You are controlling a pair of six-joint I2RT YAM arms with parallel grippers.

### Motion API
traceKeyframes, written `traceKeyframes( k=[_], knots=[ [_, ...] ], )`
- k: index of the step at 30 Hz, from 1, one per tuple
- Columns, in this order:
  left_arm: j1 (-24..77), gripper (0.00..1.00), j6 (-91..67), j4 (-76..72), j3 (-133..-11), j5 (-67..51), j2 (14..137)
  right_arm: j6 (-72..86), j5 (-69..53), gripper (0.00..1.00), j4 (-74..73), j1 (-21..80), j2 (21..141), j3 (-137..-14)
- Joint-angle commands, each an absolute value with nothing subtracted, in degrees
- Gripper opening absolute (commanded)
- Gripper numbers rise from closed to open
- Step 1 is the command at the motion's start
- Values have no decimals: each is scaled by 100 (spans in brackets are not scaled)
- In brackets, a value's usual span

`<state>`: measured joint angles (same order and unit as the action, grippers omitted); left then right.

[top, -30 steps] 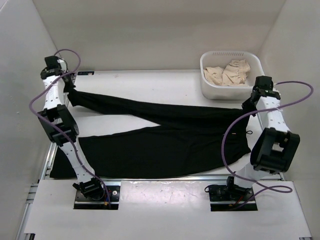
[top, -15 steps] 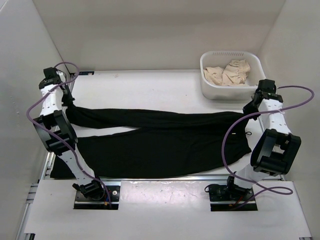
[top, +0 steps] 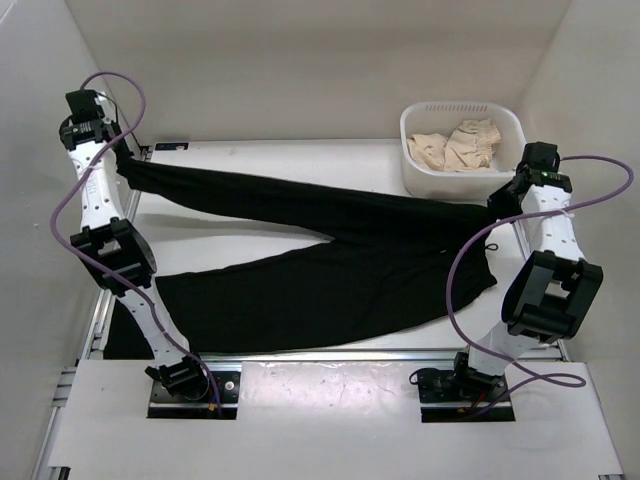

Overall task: Fold and stack the trousers
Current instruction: Fold the trousers

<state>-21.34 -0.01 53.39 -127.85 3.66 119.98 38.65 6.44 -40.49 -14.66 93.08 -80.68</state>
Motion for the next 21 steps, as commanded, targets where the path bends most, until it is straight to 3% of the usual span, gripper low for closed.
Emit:
traceKeyframes(
  k=[1,9,16,21],
  knots=[
    [-2180,14,0,5467,-12028,614,11409,3885,616,0,-4148,-1538,8992,-8052],
    [-3014,14,0,5791,-10250,1222,9918,3745,325,0,-5149,-1723,7808,-7192],
    [-3953,14,0,5381,-7404,1661,8473,3288,800,0,-5704,-1723,6812,-5786],
    [-4280,14,0,5317,-6988,1661,8359,3165,729,0,-5704,-1775,6759,-5388]
  ],
)
